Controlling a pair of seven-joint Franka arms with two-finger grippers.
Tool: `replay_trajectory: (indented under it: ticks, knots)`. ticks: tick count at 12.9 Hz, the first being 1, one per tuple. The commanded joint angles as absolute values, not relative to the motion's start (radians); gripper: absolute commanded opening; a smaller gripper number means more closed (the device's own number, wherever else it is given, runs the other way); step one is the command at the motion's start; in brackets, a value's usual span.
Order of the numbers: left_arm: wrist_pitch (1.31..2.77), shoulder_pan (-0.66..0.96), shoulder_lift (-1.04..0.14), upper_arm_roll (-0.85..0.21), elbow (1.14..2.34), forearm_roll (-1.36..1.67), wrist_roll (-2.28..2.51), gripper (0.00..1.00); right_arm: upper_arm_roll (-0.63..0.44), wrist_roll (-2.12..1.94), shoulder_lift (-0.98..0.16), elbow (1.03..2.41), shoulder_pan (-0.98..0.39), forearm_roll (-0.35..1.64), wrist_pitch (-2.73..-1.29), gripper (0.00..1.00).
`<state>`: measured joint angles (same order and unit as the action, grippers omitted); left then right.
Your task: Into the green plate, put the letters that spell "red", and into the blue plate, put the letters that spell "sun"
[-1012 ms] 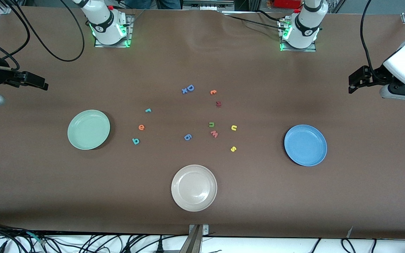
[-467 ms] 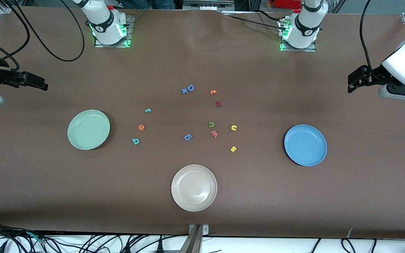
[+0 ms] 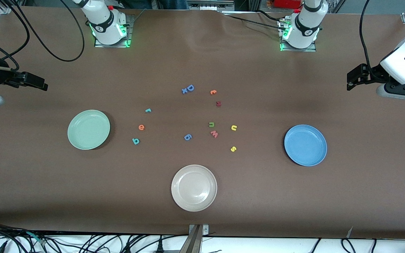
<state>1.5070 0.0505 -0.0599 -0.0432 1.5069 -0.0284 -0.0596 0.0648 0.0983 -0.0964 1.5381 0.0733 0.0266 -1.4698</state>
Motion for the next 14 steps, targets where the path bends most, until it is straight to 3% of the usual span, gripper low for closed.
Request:
replay_trajectory:
  ticks: [1,14]
  knots:
    - [1.496,0.051,-0.043,-0.043,1.52,-0.009,-0.054,1.0,0.058,0.08,-0.092,1.543,0.067,0.014,-1.477,1.0]
    - [1.509,0.049,-0.054,-0.043,1.516,-0.011,-0.052,1.0,0.058,0.08,-0.092,1.543,0.067,0.015,-1.476,1.0]
